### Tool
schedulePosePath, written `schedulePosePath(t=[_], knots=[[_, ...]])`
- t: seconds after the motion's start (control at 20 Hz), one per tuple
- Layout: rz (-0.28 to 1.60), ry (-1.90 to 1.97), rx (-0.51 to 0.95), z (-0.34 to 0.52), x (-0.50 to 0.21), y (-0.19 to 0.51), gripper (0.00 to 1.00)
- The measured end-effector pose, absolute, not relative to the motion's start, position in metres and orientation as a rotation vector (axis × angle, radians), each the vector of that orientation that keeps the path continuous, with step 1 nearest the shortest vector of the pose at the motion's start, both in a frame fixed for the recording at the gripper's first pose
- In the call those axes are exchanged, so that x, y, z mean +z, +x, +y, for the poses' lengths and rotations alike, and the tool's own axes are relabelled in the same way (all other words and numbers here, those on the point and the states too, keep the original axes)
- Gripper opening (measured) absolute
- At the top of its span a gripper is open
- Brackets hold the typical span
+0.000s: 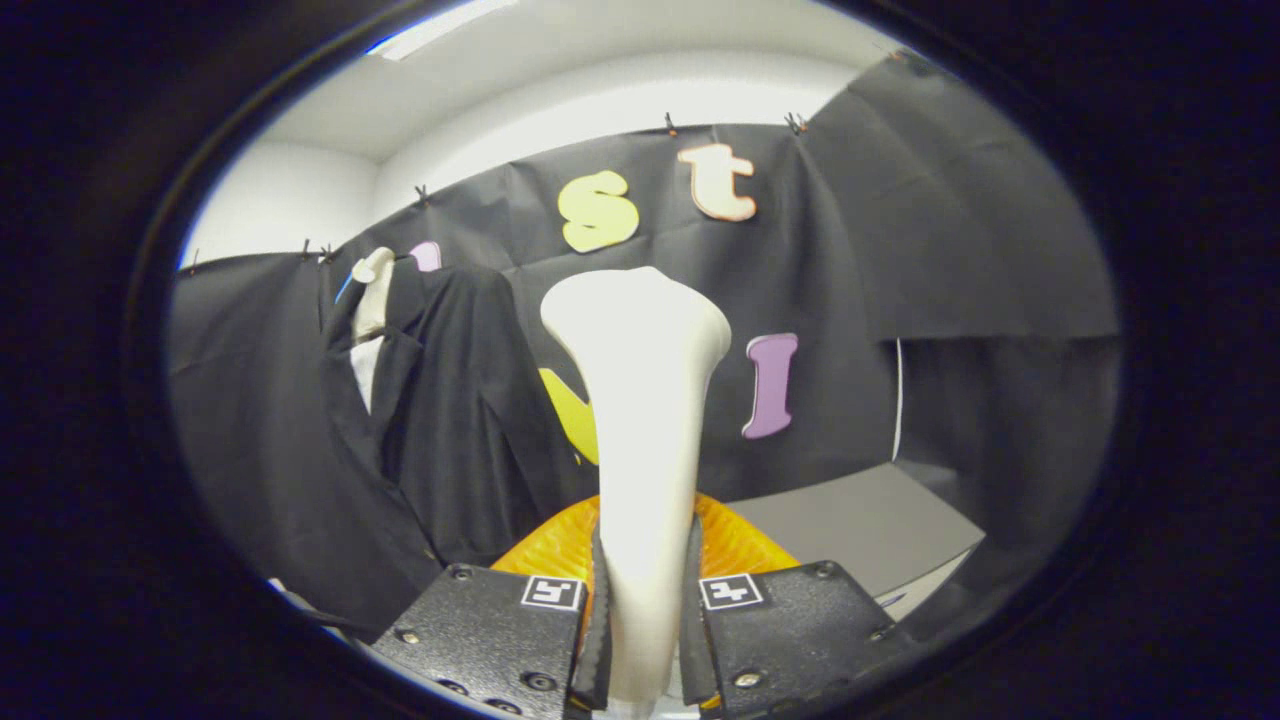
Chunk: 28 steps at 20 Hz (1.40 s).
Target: Iron the clothes twice with a garment steamer, once on the left side and once on the right side.
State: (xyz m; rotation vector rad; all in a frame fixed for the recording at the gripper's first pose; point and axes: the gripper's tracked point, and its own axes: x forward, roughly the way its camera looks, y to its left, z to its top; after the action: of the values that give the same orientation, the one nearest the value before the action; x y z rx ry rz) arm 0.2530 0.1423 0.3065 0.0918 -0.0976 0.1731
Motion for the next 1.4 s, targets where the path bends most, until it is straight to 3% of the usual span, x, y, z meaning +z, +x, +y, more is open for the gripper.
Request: schedulePosePath(t=[0.5,0.9,1.4], knots=[[-0.298,-0.095,0.003,0.278,0.39,0.239,0.3],[-0.277,-0.178,-0.043,0.363,0.408,0.279,0.3],[-0.175,-0.164,-0.043,0.375,0.38,0.315,0.3]])
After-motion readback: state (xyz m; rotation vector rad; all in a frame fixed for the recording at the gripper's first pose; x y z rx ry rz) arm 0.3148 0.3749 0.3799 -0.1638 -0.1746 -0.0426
